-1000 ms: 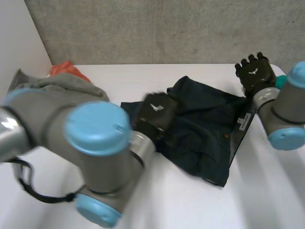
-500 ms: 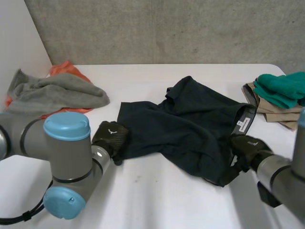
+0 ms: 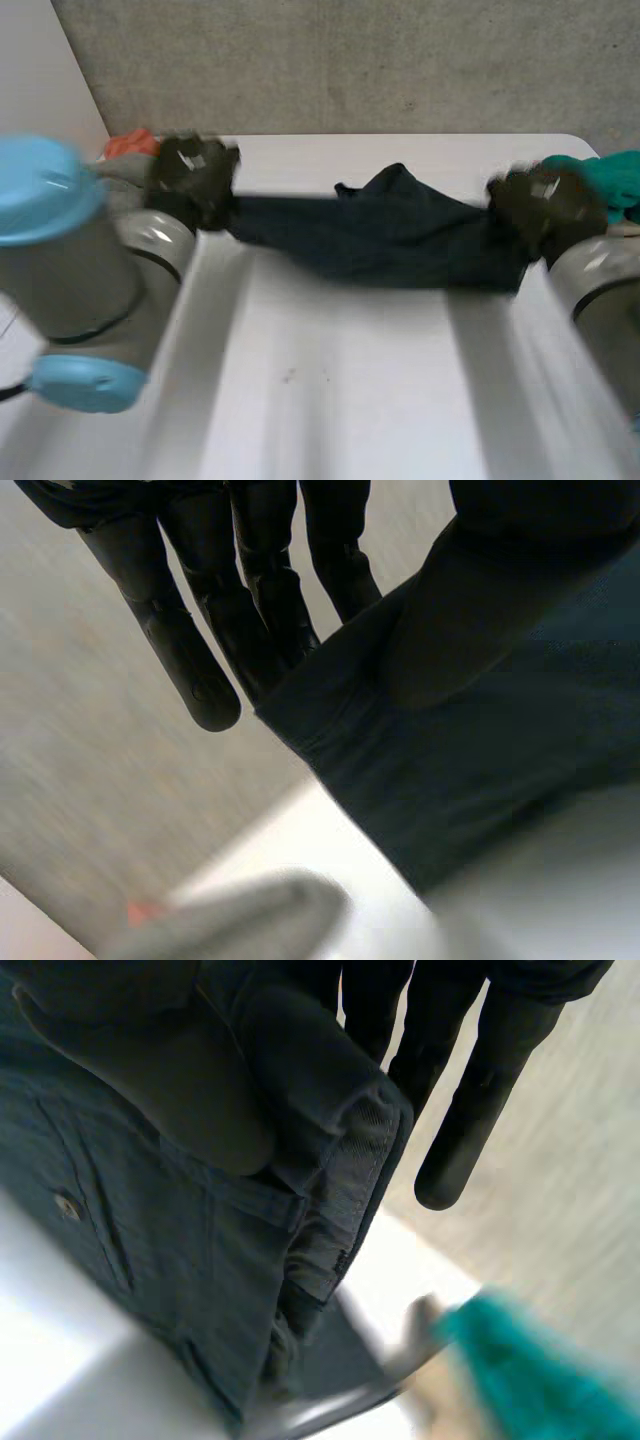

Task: Fold the laundry.

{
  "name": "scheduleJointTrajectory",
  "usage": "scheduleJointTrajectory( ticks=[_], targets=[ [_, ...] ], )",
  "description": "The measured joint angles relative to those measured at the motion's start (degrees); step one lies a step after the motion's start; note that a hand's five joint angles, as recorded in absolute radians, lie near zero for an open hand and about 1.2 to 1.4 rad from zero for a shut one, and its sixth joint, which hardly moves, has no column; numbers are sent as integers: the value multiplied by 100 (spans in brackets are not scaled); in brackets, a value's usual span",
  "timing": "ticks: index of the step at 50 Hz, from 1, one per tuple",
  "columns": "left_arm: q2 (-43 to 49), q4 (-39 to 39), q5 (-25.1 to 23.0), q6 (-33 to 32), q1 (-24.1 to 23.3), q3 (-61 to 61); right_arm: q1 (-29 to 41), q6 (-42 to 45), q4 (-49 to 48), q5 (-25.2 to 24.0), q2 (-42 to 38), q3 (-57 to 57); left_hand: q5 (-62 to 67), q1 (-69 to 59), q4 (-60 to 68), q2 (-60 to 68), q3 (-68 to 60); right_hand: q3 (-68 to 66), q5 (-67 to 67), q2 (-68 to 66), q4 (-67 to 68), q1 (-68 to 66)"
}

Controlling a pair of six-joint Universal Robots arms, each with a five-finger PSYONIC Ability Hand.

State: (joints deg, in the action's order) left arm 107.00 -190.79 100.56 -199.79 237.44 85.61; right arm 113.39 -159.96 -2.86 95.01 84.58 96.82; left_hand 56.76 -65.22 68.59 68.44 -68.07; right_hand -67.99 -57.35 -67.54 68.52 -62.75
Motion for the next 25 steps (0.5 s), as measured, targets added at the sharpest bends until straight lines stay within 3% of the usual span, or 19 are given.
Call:
scheduleJointTrajectory(
  ticks=[1,5,12,19,23,25],
  targets=[
    [-613,65,-28,-29,4,62,-111,667,224,-172,331,-332,1,0,0,0,0,0,0,0,0,0],
    [-1562,329,-188,-80,16,45,-341,1428,770,-604,699,-1060,1,0,1,4,0,-18,0,0,2,0],
    [-2233,840,-502,-96,13,-174,-689,1625,1769,-1314,786,-2272,0,0,1,11,-31,-23,0,0,5,0],
    [-1893,943,-553,-105,3,-345,-852,1449,2398,-1334,33,-2965,1,0,3,11,-31,-23,-18,0,13,0],
    [-1038,912,-571,-158,17,-649,-839,1470,2466,-1252,-861,-3212,1,0,3,11,-31,-22,-18,0,21,0],
    [-606,866,-578,-221,30,-860,-835,1479,2452,-1246,-937,-3239,1,0,3,11,-31,-23,-18,0,21,0]
  ],
)
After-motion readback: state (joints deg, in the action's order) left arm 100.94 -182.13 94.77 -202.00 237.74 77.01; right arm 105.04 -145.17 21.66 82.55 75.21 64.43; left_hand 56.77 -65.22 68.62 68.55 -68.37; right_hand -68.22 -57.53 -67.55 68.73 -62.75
